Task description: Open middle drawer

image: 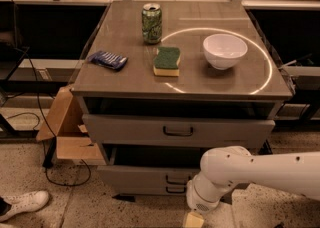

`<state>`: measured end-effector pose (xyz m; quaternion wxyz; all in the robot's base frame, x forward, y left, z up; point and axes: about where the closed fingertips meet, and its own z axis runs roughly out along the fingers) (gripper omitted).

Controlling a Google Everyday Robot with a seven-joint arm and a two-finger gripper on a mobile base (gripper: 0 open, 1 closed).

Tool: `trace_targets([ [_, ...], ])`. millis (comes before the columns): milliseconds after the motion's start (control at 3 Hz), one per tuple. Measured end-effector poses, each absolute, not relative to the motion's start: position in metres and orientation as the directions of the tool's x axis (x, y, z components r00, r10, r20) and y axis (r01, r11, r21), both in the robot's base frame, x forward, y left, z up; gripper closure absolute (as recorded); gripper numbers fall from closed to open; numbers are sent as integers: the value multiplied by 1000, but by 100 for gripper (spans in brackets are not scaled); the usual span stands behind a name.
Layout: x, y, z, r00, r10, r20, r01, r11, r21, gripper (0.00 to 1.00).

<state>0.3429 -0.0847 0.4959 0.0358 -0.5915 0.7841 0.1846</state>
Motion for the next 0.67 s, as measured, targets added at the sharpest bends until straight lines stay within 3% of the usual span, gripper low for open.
trace_targets([
  [667, 362, -49, 475, -255, -924, -283, -956, 197, 219, 0],
])
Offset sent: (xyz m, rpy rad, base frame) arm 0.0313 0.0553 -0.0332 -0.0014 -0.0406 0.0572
